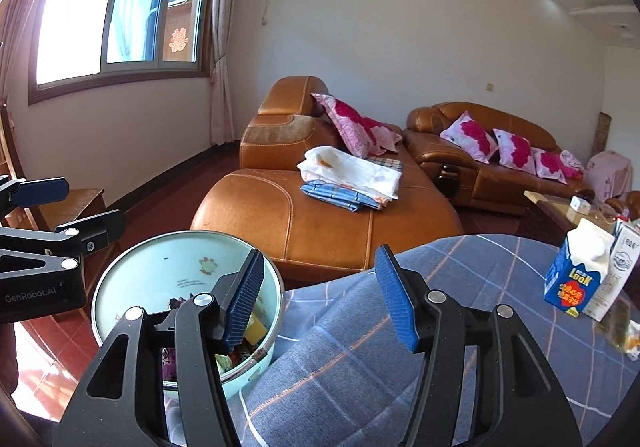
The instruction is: Collect trash
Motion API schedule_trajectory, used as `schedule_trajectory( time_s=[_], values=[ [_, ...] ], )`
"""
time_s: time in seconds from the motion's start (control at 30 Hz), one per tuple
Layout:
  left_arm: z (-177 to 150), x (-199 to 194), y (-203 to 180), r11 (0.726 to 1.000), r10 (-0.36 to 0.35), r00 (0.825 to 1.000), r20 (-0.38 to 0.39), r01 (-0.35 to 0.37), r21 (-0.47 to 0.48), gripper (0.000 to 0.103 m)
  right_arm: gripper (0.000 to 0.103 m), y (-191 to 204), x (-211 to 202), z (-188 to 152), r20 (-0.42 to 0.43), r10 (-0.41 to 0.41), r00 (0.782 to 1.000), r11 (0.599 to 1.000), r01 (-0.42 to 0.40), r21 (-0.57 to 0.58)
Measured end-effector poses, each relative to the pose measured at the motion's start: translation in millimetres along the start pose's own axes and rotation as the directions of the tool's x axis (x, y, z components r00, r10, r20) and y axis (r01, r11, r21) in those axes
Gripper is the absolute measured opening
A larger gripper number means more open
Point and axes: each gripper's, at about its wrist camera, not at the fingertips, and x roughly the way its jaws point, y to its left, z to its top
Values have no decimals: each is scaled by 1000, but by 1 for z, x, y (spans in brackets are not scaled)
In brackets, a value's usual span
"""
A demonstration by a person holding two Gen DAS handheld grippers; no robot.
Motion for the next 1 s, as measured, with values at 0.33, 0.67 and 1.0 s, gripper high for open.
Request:
schedule_trajectory(
  time_s=[0.33,0.67,1.0],
  values=[
    [3,-4,1,1000,-3,1000,23,4,-10,93,59,-19,-16,-9,60,-79,995,994,75,75],
    [2,-7,-3,1000,-11,1000,29,11,4,94,64,-18,-18,-9,82,-97,992,993,90,75],
    [1,-6,-6,1000,-16,1000,25,15,17,94,65,-19,-18,-10,83,-97,992,993,91,76]
  ],
)
